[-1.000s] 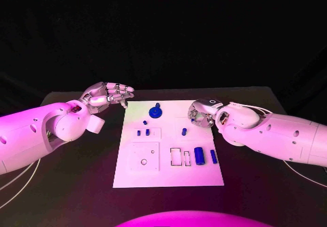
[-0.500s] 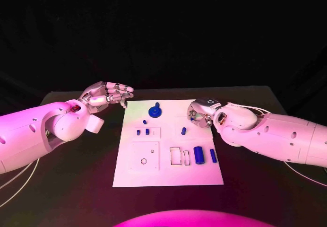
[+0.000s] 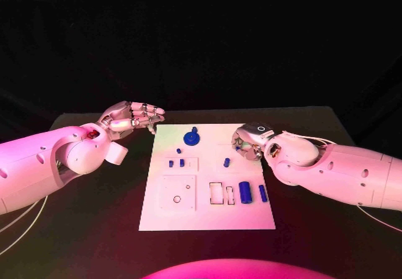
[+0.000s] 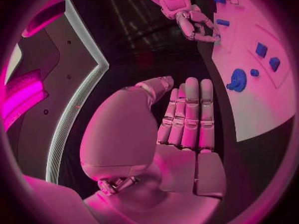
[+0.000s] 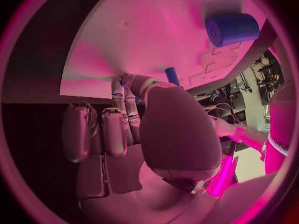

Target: Assemble the parts on the task board

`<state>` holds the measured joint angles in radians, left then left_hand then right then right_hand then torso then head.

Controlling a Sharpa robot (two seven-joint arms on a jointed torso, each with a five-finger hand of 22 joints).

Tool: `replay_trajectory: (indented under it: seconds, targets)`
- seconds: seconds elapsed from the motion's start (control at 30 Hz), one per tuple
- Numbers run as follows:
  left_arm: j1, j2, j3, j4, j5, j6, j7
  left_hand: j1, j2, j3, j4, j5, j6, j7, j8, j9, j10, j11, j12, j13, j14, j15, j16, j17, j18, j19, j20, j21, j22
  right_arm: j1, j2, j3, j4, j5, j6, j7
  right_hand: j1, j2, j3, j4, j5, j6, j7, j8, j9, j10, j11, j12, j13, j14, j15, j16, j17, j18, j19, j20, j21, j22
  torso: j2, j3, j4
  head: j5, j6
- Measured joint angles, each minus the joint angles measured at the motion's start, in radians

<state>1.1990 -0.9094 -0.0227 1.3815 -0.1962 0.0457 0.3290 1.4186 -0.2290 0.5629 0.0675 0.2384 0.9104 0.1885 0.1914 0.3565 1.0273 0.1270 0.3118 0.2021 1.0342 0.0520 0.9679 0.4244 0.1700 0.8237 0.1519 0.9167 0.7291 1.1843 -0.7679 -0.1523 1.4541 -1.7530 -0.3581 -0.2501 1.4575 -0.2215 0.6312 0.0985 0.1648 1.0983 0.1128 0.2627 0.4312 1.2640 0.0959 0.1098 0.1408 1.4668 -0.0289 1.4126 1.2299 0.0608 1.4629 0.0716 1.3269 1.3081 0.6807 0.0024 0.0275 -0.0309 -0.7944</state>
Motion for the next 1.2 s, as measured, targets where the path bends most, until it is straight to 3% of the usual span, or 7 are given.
replay_trajectory:
  seconds: [0.1, 0.2, 0.4, 0.7, 0.93, 1.2]
  targets:
    - [0.000, 0.000, 0.000, 0.000, -0.001, 0.000, 0.000, 0.000, 0.000, 0.000, 0.000, 0.000, 0.000, 0.000, 0.000, 0.000, 0.000, 0.000, 0.000, 0.000, 0.000, 0.000, 0.000, 0.000, 0.000, 0.000, 0.000, 0.000, 0.000, 0.002, -0.008, 0.001, 0.011, 0.000, -0.014, -0.002, -0.007, -0.007, 0.037, -0.037, 0.002, 0.000, 0.000, 0.000, 0.004, 0.000, 0.000, -0.004, 0.000, 0.000, 0.000, 0.000, 0.000, 0.000, 0.000, 0.000, 0.003, 0.000, 0.000, -0.0006, 0.0000, 0.000, 0.002]
    - [0.000, 0.000, 0.000, -0.001, -0.001, 0.000, 0.000, 0.000, 0.000, 0.000, 0.000, 0.000, 0.000, 0.000, 0.000, 0.000, 0.000, 0.000, 0.000, 0.000, 0.000, 0.000, -0.004, 0.000, 0.000, 0.000, 0.000, 0.000, 0.000, 0.008, -0.017, 0.003, 0.024, 0.004, -0.029, -0.003, -0.010, -0.010, 0.045, -0.045, 0.006, 0.001, -0.001, 0.000, 0.002, 0.000, 0.000, -0.006, 0.000, 0.000, 0.000, 0.000, -0.001, 0.000, 0.000, 0.000, 0.003, 0.000, 0.000, -0.0008, -0.0001, 0.000, 0.004]
    - [0.000, 0.001, 0.000, -0.001, -0.002, 0.000, 0.000, 0.000, 0.000, 0.000, 0.000, 0.000, -0.004, 0.004, 0.000, 0.000, 0.000, 0.000, 0.000, 0.000, 0.000, 0.000, -0.004, -0.001, 0.000, 0.000, 0.000, 0.000, -0.001, 0.024, -0.047, 0.010, 0.074, 0.021, -0.057, -0.004, -0.011, -0.011, 0.049, -0.049, 0.006, 0.001, -0.001, 0.000, 0.002, 0.000, 0.000, -0.007, 0.000, 0.000, 0.000, 0.000, -0.001, 0.000, 0.000, 0.000, 0.003, 0.000, 0.000, -0.0014, -0.0001, 0.000, 0.005]
    - [0.000, 0.003, 0.000, -0.002, -0.002, -0.001, 0.000, 0.000, 0.000, 0.000, 0.000, 0.000, -0.004, 0.004, 0.000, 0.000, -0.003, 0.003, 0.000, 0.000, 0.000, 0.000, -0.004, -0.001, 0.000, 0.000, 0.000, 0.000, -0.001, 0.030, -0.066, 0.013, 0.160, 0.060, -0.080, 0.002, -0.014, -0.014, 0.049, -0.049, 0.006, 0.001, -0.001, 0.000, 0.002, 0.000, 0.000, -0.005, 0.000, 0.000, 0.000, 0.000, -0.001, 0.000, 0.000, 0.000, 0.003, 0.000, 0.000, -0.0013, -0.0005, 0.008, 0.007]
    - [-0.001, 0.008, 0.000, -0.001, -0.002, -0.001, 0.001, 0.000, 0.000, 0.000, 0.000, 0.000, -0.004, 0.004, 0.000, 0.000, -0.007, 0.000, 0.000, 0.000, 0.000, 0.000, -0.004, -0.001, 0.000, 0.000, 0.000, 0.000, -0.001, 0.014, -0.027, 0.013, 0.222, 0.081, -0.096, 0.016, -0.016, -0.016, 0.053, -0.053, 0.006, 0.001, -0.001, 0.000, 0.001, 0.000, 0.000, -0.005, 0.001, 0.000, 0.000, 0.000, -0.001, 0.000, 0.000, 0.000, 0.003, 0.000, 0.001, 0.0000, -0.0012, 0.036, 0.008]
    - [-0.003, 0.018, 0.000, 0.005, -0.001, -0.001, 0.001, 0.000, 0.000, 0.000, 0.000, 0.000, -0.004, 0.004, 0.000, 0.000, -0.007, 0.000, 0.000, 0.000, 0.000, 0.000, -0.004, -0.001, 0.000, 0.000, 0.000, 0.000, -0.001, -0.018, 0.054, 0.010, 0.244, 0.082, -0.096, 0.034, -0.019, -0.014, 0.053, -0.054, 0.005, 0.001, -0.001, 0.000, 0.001, 0.000, 0.000, -0.005, 0.003, 0.000, 0.000, 0.000, -0.004, 0.000, 0.000, 0.000, 0.003, 0.000, 0.000, -0.0005, -0.0006, 0.070, -0.003]
